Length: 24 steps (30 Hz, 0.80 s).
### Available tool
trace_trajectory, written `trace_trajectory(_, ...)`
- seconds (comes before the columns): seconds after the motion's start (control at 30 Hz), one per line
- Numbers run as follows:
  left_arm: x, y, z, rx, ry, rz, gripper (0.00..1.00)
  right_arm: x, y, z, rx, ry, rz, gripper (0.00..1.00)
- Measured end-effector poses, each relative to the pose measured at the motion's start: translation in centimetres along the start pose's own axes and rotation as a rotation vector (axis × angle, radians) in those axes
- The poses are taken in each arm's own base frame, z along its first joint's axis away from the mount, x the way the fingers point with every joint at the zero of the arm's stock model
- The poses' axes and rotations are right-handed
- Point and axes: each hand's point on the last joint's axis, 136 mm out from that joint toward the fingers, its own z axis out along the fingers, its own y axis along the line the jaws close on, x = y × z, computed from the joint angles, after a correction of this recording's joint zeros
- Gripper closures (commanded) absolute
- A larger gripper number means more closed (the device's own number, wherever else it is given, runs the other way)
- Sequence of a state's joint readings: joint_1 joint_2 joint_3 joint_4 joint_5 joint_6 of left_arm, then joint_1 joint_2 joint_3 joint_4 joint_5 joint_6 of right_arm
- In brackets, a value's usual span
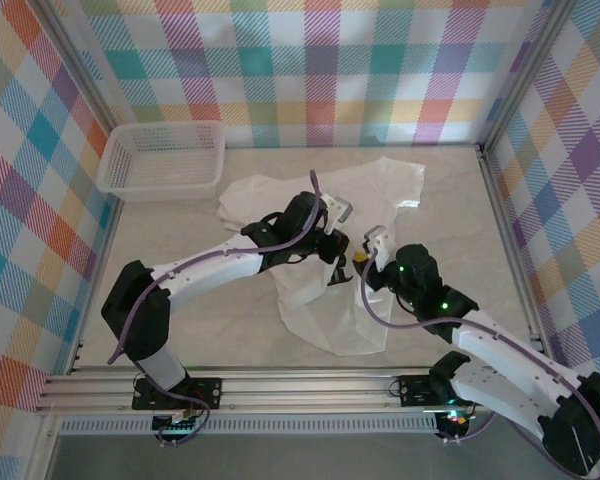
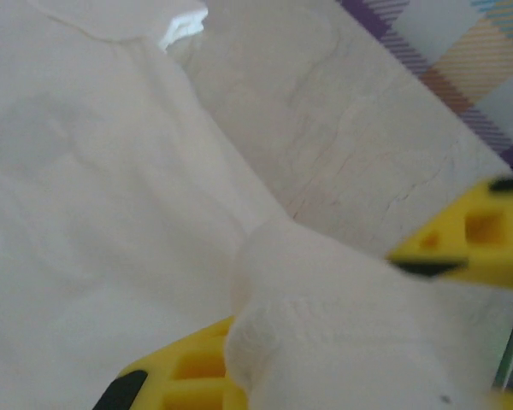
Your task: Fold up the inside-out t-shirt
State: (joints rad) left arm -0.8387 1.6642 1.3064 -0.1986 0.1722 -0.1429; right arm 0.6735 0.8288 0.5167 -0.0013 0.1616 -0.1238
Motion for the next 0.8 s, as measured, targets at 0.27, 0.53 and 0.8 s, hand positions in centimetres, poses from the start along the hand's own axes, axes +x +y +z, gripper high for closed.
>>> trace_trajectory(0.27, 0.7, 0.1, -0.3, -0.008, 0.033, -0.031, 1.0, -1.6, 9.2, -3.6, -0.271, -0.154, -0.061, 0.9)
trace_trajectory(0.53, 0.3, 0.0, -1.0, -0.017, 0.051, -0.034, 1.0, 3.1, 10.5, 3.6, -0.159, -0.03, -0.301, 1.0)
trace_trajectory(0.8, -1.4, -0.9, -3.2, -0.021, 0.059, -0.028, 1.0, 5.2, 3.0, 7.9, 0.12, 0.05, -0.499, 1.0)
